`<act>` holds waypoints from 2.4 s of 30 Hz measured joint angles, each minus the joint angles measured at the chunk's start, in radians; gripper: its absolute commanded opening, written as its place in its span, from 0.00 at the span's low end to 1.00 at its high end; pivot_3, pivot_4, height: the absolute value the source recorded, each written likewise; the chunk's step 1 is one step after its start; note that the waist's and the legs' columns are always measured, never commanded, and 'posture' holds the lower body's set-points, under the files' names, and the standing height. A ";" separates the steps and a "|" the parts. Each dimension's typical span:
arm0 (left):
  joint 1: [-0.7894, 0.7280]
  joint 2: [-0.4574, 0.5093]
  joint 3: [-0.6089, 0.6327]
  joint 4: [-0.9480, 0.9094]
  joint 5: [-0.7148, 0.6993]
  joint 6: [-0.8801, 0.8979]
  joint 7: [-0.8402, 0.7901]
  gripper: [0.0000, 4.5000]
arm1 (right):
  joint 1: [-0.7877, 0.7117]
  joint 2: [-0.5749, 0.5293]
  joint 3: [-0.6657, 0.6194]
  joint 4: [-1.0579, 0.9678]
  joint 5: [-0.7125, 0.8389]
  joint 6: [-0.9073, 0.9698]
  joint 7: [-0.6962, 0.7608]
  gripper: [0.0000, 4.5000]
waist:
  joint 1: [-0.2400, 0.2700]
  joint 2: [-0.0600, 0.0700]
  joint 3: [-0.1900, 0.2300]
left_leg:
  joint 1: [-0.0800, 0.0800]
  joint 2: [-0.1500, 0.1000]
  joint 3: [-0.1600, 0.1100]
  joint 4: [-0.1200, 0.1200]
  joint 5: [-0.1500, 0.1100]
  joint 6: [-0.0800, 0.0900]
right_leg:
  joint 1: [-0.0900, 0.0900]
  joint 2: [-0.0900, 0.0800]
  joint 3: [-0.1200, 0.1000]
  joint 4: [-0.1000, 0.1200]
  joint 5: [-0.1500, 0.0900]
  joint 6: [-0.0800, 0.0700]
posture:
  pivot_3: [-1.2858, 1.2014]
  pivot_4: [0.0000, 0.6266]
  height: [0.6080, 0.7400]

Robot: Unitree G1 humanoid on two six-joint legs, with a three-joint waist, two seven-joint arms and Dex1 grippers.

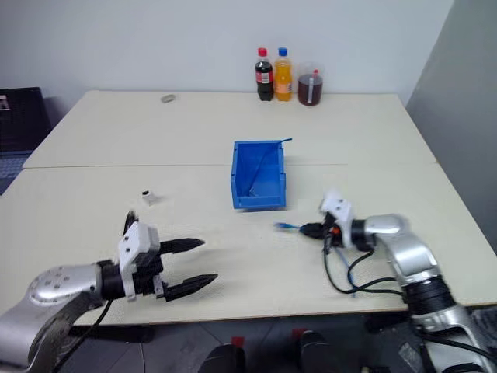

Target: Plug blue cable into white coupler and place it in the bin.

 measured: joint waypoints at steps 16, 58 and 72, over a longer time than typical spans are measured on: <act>0.231 -0.105 0.018 -0.075 0.093 -0.147 0.172 1.00 | -0.127 0.227 0.114 0.340 -0.133 -0.204 0.011 0.73 | 0.022 -0.001 -0.001 | 0.003 0.000 0.001 0.000 0.000 0.000 | 0.002 0.000 -0.001 0.001 0.001 -0.003 | 0.52 0.24 1.00; -0.873 0.026 -0.518 1.243 0.392 -0.751 -0.608 0.05 | 0.330 -0.155 -0.241 -0.578 0.228 0.370 -0.279 0.90 | 0.018 -0.001 -0.002 | 0.000 -0.001 -0.001 0.001 0.000 0.000 | 0.000 0.002 -0.001 0.002 0.001 -0.003 | 0.52 0.24 1.00; -0.817 -0.215 -0.184 0.710 -0.051 0.373 -0.114 0.05 | 0.241 0.010 -0.288 -0.629 0.470 0.560 -0.387 0.90 | 0.026 -0.003 -0.001 | -0.009 -0.001 -0.010 0.016 0.000 0.000 | -0.003 0.002 -0.006 0.014 -0.002 0.000 | 0.52 0.24 1.00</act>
